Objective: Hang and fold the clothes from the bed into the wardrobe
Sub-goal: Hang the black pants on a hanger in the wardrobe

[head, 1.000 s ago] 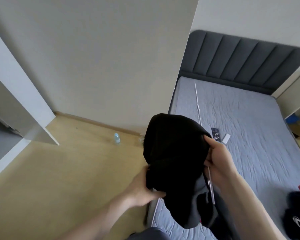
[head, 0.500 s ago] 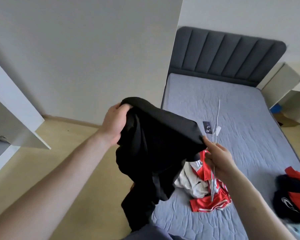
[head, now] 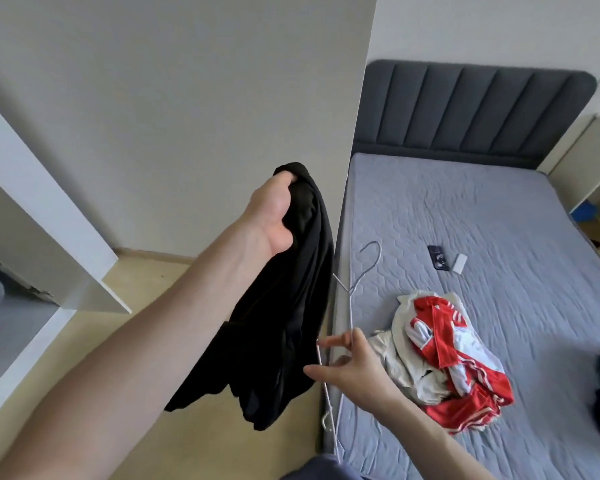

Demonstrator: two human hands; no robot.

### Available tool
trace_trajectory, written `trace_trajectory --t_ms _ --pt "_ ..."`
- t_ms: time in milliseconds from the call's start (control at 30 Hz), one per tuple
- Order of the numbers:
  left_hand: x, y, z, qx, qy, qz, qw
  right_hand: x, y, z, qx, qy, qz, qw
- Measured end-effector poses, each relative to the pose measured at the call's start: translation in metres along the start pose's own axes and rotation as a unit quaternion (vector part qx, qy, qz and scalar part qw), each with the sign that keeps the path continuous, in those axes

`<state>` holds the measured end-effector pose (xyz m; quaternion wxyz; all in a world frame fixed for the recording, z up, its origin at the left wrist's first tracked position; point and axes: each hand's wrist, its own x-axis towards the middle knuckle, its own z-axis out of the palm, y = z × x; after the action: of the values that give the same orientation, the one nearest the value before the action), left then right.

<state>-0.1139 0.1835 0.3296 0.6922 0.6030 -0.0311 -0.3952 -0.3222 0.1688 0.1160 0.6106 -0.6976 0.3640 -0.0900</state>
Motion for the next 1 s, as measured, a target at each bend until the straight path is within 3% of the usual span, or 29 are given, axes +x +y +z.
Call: trace_trajectory --t_ms 233,333,433,567,667,733,767,867,900,933,1000 --pt "-0.019 0.045 -0.001 -0.052 -0.030 0.073 0.996 0.021 0.014 0.032 -0.085 0.002 0.010 0.996" --pt "-0.018 0.060 -0.014 -0.063 -0.052 0.103 0.991 0.032 0.012 0.034 -0.034 0.072 0.018 0.997" --pt "-0.001 0.069 -0.044 -0.025 -0.009 0.139 0.990 0.033 -0.001 0.016 0.013 0.112 -0.029 0.993" --pt "0.040 0.053 -0.096 0.160 0.134 0.209 0.955 0.019 -0.038 -0.020 0.066 0.077 -0.117 0.988" --pt "0.061 0.021 -0.125 0.423 0.177 0.162 0.874 0.016 -0.065 -0.043 0.106 0.077 -0.138 0.982" --pt "0.056 -0.004 -0.128 0.572 0.151 0.132 0.795 0.020 -0.078 -0.052 0.117 0.073 -0.138 0.981" --pt "0.046 -0.016 -0.125 0.603 0.121 0.147 0.775 0.022 -0.083 -0.055 0.123 0.069 -0.131 0.981" --pt "0.005 -0.059 -0.106 0.552 -0.061 0.182 0.811 0.031 -0.094 -0.059 0.139 0.074 -0.105 0.982" --pt "-0.009 -0.075 -0.098 0.545 -0.125 0.179 0.810 0.034 -0.098 -0.059 0.136 0.078 -0.099 0.983" --pt "-0.021 -0.091 -0.090 0.553 -0.167 0.181 0.796 0.037 -0.101 -0.057 0.129 0.080 -0.096 0.984" --pt "-0.033 -0.119 -0.076 0.546 -0.183 0.213 0.789 0.040 -0.105 -0.051 0.118 0.066 -0.095 0.986"
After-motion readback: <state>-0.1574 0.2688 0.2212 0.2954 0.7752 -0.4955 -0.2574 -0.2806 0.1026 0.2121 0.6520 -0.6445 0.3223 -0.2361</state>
